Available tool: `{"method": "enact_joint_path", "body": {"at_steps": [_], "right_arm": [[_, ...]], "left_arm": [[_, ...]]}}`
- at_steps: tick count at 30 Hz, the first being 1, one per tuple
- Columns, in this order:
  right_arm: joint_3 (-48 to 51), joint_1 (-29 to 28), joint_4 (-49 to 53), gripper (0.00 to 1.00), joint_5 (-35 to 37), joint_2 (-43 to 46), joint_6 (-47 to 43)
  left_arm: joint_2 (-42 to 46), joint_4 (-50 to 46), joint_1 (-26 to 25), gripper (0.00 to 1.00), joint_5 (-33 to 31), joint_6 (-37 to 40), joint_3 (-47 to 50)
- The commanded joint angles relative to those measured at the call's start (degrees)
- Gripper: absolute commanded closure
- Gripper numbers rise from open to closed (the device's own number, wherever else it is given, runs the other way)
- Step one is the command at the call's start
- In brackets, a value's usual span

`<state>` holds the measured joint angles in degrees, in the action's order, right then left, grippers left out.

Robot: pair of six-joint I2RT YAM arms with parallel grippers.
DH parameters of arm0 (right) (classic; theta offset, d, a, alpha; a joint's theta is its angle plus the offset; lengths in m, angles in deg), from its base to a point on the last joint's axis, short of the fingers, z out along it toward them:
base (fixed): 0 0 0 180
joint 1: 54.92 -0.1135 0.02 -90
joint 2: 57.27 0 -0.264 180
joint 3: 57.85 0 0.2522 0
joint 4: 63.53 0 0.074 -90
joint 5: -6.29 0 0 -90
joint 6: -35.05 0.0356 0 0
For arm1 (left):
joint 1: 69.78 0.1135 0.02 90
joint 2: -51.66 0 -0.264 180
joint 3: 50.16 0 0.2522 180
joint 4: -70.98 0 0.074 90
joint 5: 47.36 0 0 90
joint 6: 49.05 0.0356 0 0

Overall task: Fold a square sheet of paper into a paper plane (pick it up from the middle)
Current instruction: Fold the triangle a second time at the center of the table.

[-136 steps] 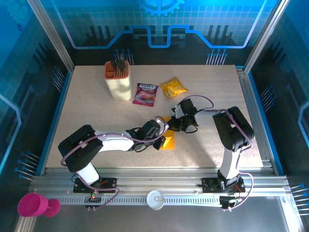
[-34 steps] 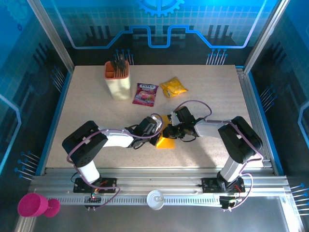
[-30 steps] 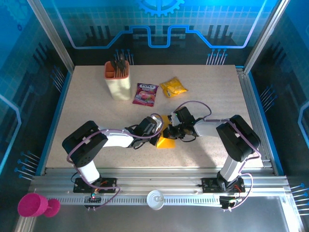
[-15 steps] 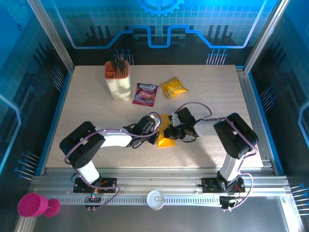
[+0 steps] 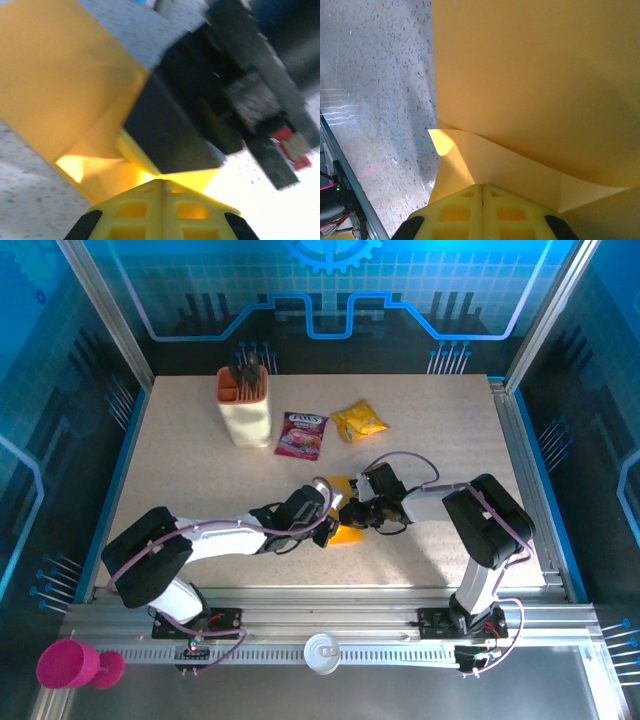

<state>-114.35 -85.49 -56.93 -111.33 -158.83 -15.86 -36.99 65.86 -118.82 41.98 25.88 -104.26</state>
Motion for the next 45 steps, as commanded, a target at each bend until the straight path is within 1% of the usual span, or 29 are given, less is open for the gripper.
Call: {"method": "enact_joint_path", "body": {"at_steps": [1,7,13,19,28,34,37,41,45], "right_arm": [[1.78,0.95,1.90,1.00,2.64,-2.68,0.54],[2.29,1.12,1.71,1.00,2.74,-2.42,0.72],[2.65,1.35,1.29,1.00,2.14,-2.17,0.92],[3.40,2.33,0.75,1.00,1.22,-1.54,1.35],[2.33,5.94,0.26,1.00,-1.77,-1.46,0.55],[0.07,7.89,3.04,0.99,-1.45,-1.61,-0.92],[-0.44,10.52,3.74,0.98,-1.53,-2.06,-1.41],[-0.68,14.15,5.09,0.98,-1.71,-0.22,-2.15],[-0.10,14.52,7.46,0.98,-1.48,4.09,-2.89]], "left_arm": [[-2.25,1.47,-0.97,1.00,1.54,-0.68,0.74],[-5.63,2.47,-1.33,1.00,1.66,-0.29,-0.49],[-8.36,2.57,-1.26,1.00,-0.22,0.30,-0.14],[-9.15,4.20,-1.26,1.00,-1.19,-1.11,3.42],[-8.40,7.59,-1.24,1.00,-0.87,-4.12,10.14],[-9.25,10.41,-1.23,1.00,-0.22,-5.73,12.30],[-9.44,11.28,-1.27,1.00,0.16,-6.18,12.86],[-9.41,11.84,-1.29,1.00,0.66,-6.56,13.09],[-9.29,11.92,-1.24,1.00,0.89,-6.77,13.16]]}}
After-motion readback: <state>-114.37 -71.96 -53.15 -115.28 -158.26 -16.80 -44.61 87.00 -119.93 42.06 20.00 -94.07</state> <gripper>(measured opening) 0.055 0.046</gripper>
